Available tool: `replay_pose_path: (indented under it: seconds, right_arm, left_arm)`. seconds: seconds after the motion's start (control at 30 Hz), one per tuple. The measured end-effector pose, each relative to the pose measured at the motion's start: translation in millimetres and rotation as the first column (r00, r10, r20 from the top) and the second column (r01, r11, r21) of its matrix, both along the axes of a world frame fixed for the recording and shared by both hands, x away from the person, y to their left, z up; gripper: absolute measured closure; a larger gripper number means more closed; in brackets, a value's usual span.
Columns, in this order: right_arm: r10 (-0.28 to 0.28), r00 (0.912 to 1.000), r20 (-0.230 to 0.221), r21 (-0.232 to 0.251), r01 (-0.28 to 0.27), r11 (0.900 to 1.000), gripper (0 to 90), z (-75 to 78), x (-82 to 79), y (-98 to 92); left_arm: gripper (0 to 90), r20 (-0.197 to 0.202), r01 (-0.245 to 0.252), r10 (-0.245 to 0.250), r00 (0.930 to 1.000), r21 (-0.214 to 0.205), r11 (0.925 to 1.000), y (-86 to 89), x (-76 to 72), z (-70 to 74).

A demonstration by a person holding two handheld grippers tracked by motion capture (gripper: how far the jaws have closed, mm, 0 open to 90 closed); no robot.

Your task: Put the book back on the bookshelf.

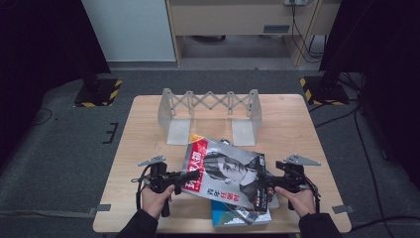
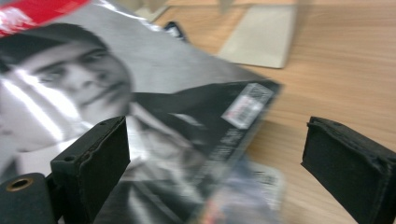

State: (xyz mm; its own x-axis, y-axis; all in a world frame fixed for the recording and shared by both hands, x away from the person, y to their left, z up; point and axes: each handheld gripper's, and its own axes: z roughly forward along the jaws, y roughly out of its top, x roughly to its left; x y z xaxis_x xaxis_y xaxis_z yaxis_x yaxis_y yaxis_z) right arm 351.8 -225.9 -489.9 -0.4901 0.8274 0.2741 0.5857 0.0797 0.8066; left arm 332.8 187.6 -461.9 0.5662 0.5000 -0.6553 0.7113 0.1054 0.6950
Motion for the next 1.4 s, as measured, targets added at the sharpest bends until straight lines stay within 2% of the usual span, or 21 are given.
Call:
replay_pose_path:
  seconds: [0.1, 0.13, 0.17, 0.63, 0.83, 0.87, 0.93, 1.1, 1.27, 1.3, 1.4]
  right_arm:
    - [-0.055, 0.9985, 0.005, -0.037, 0.055, 0.9978, 7.9, -0.8, 3.1, -14.2]
    - [-0.055, 0.9985, 0.005, -0.037, 0.055, 0.9978, 7.9, -0.8, 3.1, -14.2]
    - [-0.089, 0.9960, 0.006, -0.065, 0.089, 0.9939, 7.8, -1.6, 4.7, -23.8]
    - [-0.191, 0.9815, -0.005, -0.175, 0.187, 0.9666, 7.9, -11.8, 13.1, -60.4]
    - [-0.217, 0.9759, -0.023, -0.223, 0.207, 0.9527, 7.8, -17.4, 15.2, -70.8]
    - [-0.217, 0.9759, -0.023, -0.223, 0.207, 0.9527, 7.8, -17.4, 15.2, -70.8]
    - [-0.229, 0.9727, -0.039, -0.249, 0.212, 0.9451, 7.6, -21.3, 16.5, -74.6]
    - [-0.230, 0.9715, -0.060, -0.282, 0.204, 0.9375, 7.3, -26.7, 17.6, -77.9]
    - [-0.233, 0.9692, -0.081, -0.307, 0.198, 0.9308, 8.2, -31.4, 18.3, -80.7]
    - [-0.237, 0.9668, -0.095, -0.310, 0.198, 0.9299, 8.3, -32.7, 18.0, -80.3]
    - [-0.227, 0.9671, -0.115, -0.337, 0.177, 0.9246, 8.0, -37.0, 18.9, -80.1]
  left_arm:
    - [75.0, -0.005, -0.001, 0.001, 1.0000, -0.009, 1.0000, -1.6, 2.6, 5.6]
    - [75.6, -0.005, -0.001, 0.001, 1.0000, -0.009, 1.0000, -1.6, 2.6, 5.6]
    - [76.4, -0.009, -0.001, 0.001, 1.0000, -0.017, 0.9999, -2.6, 4.6, 8.5]
    - [79.8, 0.020, 0.012, -0.012, 0.9997, 0.001, 0.9999, -10.4, 10.6, 27.0]
    - [81.9, 0.027, 0.019, -0.019, 0.9995, -0.018, 0.9996, -16.3, 14.2, 37.9]
    - [82.2, 0.027, 0.019, -0.019, 0.9995, -0.018, 0.9996, -16.3, 14.2, 37.9]
    - [82.9, 0.043, 0.027, -0.026, 0.9987, -0.022, 0.9994, -21.1, 15.7, 45.5]
    - [84.2, 0.078, 0.044, -0.042, 0.9961, -0.023, 0.9988, -28.5, 16.6, 58.0]
    - [86.0, 0.101, 0.033, -0.027, 0.9945, -0.056, 0.9979, -31.7, 18.1, 70.7]
    - [86.1, 0.107, 0.030, -0.024, 0.9939, -0.054, 0.9981, -31.5, 18.5, 73.8]
    - [86.3, 0.131, 0.024, -0.017, 0.9913, -0.057, 0.9981, -30.4, 19.3, 83.9]
